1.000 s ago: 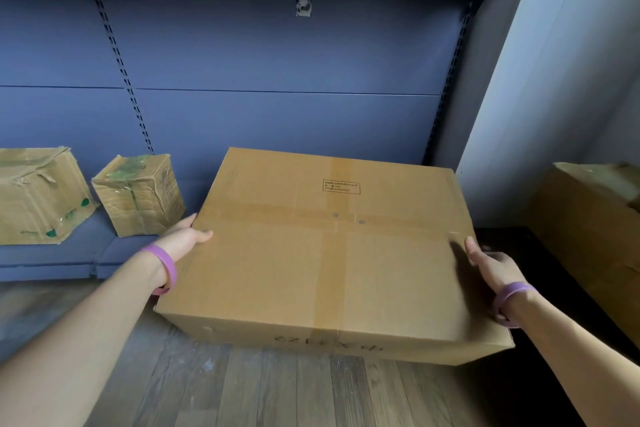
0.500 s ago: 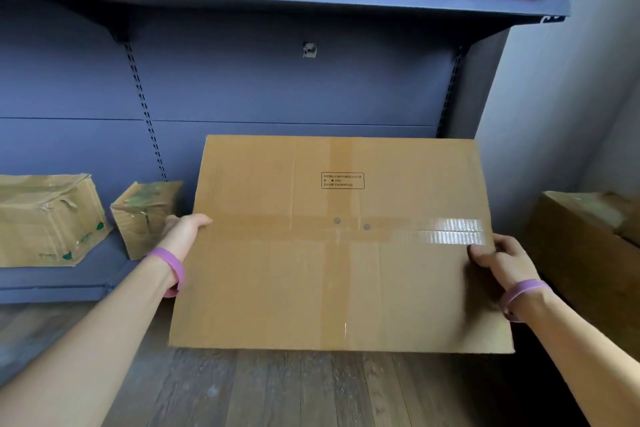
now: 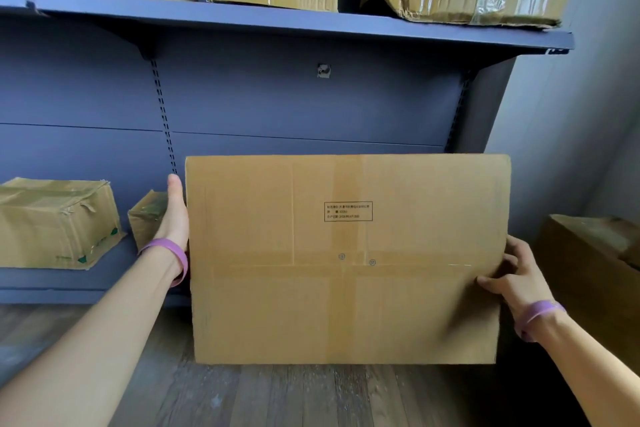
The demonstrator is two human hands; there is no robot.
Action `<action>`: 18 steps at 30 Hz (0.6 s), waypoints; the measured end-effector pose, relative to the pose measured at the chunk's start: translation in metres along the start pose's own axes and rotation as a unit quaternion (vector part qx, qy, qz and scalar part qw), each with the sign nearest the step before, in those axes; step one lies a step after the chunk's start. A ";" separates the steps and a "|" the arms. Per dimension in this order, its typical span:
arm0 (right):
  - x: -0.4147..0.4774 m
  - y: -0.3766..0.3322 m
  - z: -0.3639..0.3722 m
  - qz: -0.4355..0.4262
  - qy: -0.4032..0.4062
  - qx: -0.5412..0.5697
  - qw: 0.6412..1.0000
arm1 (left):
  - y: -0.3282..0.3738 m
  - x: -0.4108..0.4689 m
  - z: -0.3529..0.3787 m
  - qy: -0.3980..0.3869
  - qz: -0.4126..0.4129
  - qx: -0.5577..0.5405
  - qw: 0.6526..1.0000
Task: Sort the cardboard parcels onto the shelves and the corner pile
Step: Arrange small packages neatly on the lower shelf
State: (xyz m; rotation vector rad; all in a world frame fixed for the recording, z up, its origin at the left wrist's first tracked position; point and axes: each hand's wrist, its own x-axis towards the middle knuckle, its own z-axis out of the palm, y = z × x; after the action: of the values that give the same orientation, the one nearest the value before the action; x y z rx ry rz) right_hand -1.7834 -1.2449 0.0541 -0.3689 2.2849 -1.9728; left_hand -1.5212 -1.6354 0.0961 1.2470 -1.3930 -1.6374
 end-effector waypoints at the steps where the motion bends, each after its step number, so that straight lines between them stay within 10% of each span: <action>1: 0.000 -0.002 0.000 -0.009 0.002 -0.001 1.000 | 0.001 -0.001 0.000 0.009 0.002 -0.008 1.000; 18: 0.005 -0.027 -0.005 0.070 -0.018 0.202 0.977 | 0.028 0.007 -0.017 0.047 -0.029 -0.162 0.985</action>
State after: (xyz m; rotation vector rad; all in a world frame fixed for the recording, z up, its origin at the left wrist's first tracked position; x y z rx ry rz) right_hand -1.7860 -1.2448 0.0821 -0.1937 1.7692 -2.2594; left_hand -1.5105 -1.6545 0.1220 1.1641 -0.9936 -1.7383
